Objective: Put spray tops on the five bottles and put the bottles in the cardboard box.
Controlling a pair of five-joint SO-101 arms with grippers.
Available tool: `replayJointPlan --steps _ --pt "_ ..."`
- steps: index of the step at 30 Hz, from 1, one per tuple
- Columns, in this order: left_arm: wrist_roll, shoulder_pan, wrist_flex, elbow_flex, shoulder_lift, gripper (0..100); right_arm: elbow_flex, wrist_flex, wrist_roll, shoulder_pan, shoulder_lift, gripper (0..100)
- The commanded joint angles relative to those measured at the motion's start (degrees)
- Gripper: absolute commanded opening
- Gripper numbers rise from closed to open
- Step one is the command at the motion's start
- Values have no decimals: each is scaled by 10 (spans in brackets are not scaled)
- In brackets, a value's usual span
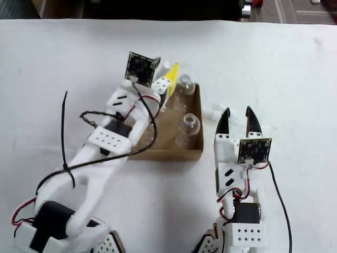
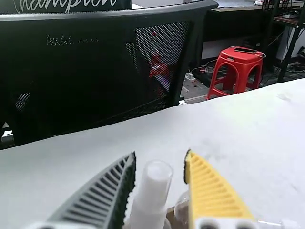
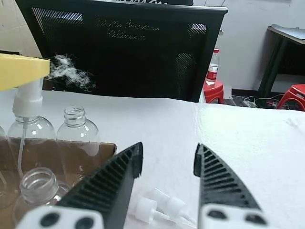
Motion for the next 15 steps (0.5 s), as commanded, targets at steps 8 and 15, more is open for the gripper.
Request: replayJointPlan --steps 8,15 --pt "-2 4 1 -44 -11 154 4 0 7 -2 1 158" --pt "30 0 155 -94 -144 154 4 0 7 -2 1 158"
